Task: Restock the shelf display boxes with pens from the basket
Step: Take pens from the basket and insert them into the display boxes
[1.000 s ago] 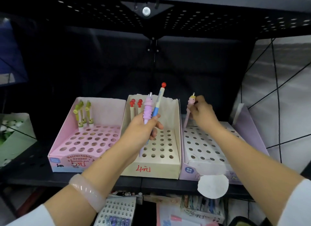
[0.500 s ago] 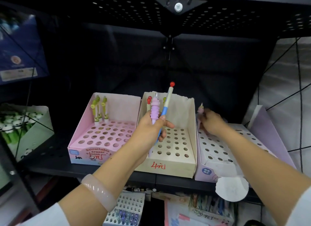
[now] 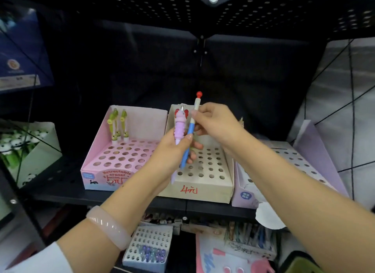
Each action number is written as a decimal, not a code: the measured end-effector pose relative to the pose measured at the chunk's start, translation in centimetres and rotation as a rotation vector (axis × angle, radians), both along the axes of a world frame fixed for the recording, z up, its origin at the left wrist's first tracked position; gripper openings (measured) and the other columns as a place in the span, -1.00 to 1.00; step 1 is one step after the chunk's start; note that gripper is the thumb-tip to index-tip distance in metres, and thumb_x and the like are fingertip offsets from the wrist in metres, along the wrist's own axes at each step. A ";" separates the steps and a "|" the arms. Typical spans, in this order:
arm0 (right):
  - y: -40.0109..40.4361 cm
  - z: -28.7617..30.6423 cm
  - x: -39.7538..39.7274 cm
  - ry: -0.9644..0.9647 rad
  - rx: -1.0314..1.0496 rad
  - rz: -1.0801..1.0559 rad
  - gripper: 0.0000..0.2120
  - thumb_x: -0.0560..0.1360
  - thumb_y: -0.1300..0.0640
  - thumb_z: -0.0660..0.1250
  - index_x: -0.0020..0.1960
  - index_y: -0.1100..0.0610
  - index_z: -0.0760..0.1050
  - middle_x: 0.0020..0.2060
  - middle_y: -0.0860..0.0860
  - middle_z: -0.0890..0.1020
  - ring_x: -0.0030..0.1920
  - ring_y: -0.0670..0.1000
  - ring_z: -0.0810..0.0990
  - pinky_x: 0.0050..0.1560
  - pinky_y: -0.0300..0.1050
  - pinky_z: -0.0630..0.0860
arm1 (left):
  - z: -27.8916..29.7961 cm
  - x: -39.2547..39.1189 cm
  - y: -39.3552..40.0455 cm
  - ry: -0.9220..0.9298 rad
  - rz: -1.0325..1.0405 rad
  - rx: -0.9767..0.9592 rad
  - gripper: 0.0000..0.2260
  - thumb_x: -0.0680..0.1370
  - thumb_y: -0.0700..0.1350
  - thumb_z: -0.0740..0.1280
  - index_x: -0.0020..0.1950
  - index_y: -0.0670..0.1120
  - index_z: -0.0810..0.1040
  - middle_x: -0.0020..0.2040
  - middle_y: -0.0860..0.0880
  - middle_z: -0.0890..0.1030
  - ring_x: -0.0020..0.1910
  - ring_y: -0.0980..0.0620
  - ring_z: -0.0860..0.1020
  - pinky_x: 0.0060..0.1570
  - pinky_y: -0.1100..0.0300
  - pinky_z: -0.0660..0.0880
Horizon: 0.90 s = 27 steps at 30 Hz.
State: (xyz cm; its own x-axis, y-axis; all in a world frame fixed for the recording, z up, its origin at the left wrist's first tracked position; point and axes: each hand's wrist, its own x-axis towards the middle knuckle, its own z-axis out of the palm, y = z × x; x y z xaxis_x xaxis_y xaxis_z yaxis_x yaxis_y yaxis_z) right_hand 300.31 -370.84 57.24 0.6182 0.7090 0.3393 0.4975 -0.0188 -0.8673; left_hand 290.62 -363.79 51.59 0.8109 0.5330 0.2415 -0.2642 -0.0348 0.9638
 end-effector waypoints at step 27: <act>4.0 -3.3 -0.5 -0.440 -0.257 -0.210 -0.88 0.60 0.09 0.16 -0.05 0.13 0.30 -0.17 0.16 0.61 -0.17 0.15 0.64 -0.11 0.05 0.58 | -0.4 -4.6 5.4 0.092 0.272 -0.070 -0.86 0.62 -0.19 0.12 0.14 -0.12 0.40 -0.39 0.04 0.55 -0.54 0.18 0.37 -0.55 0.34 0.32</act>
State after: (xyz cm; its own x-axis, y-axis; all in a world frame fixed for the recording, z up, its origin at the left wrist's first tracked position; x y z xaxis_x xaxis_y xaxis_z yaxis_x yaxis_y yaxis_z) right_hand 299.80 -366.89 53.90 0.5946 0.6795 0.4298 0.7745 -0.3408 -0.5329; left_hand 286.00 -358.35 51.20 0.6525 0.7468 0.1286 -0.1652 -0.0254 0.9859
